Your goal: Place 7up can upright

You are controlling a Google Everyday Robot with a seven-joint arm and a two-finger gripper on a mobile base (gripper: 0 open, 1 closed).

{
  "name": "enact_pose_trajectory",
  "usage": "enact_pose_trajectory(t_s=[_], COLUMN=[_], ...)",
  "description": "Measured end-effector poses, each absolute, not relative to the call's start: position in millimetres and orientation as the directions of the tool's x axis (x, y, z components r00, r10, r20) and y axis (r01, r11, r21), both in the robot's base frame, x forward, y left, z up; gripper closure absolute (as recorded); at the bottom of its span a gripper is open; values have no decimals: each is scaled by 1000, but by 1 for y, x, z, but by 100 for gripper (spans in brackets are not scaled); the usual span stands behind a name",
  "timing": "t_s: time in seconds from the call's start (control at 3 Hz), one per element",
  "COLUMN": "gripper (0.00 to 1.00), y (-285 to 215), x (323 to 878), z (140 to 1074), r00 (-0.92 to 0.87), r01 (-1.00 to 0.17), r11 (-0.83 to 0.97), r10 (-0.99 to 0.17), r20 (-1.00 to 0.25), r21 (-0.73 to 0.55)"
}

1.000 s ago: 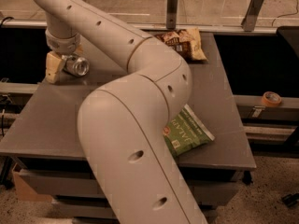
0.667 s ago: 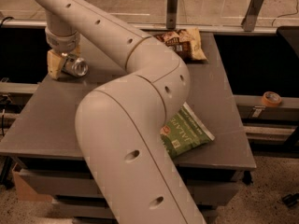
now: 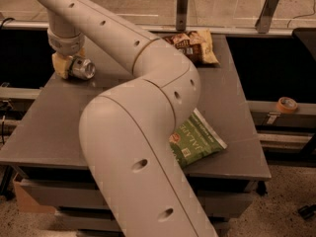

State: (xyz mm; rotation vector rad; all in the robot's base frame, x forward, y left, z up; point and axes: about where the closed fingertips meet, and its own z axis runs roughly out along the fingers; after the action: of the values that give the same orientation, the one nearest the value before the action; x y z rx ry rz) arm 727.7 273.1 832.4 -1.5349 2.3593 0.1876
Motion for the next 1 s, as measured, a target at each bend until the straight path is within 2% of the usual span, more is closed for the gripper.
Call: enact_pose_trajectory(t_s=[0.33, 0.67, 1.0], gripper=[100, 100, 100], y=[264, 237, 231], x=[733, 710, 683], z=[873, 935, 966], r00=[-321, -197, -66], r01=[-906, -920, -948], r11=[411, 364, 284], r10=[-823, -747, -615], r20=[-469, -636, -786], r21=[-102, -143, -142])
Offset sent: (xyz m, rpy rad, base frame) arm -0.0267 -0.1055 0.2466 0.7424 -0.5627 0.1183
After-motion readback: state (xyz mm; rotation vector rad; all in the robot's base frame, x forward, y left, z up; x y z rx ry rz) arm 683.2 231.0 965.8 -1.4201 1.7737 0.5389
